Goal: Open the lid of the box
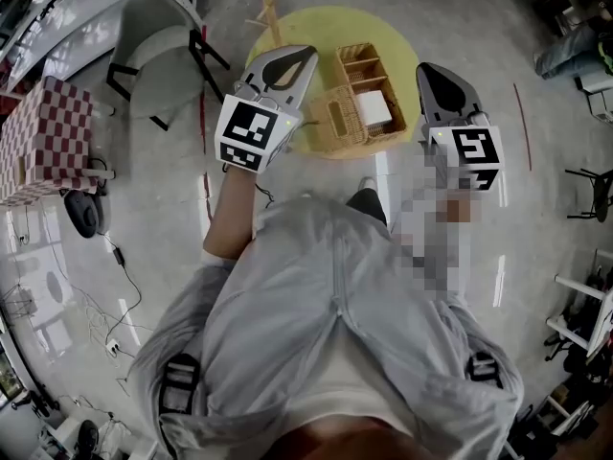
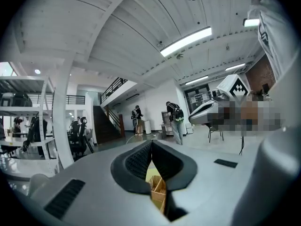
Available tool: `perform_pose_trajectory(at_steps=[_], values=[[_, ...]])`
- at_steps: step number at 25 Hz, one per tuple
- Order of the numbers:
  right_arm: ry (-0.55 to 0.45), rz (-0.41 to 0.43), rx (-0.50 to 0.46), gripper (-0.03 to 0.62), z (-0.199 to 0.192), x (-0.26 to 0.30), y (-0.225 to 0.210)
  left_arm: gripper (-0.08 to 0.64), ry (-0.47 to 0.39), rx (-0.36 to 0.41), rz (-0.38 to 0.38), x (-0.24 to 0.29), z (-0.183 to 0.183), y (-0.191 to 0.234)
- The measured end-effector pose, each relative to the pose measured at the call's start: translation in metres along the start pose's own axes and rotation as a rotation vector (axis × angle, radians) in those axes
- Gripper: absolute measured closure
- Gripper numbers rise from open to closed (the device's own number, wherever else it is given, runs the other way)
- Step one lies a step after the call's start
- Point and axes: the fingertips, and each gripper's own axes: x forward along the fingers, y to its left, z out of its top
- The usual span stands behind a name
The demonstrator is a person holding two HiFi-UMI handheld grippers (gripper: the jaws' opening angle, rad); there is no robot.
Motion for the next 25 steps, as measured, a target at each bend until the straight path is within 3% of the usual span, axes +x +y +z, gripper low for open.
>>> perform_pose_trajectory(at_steps=[25], values=[[0.010, 0.098, 0.021, 0.569, -0.008, 0.020, 0.022, 0.531, 0.032, -0.028, 0.031, -0.008, -0.017, 0.008]])
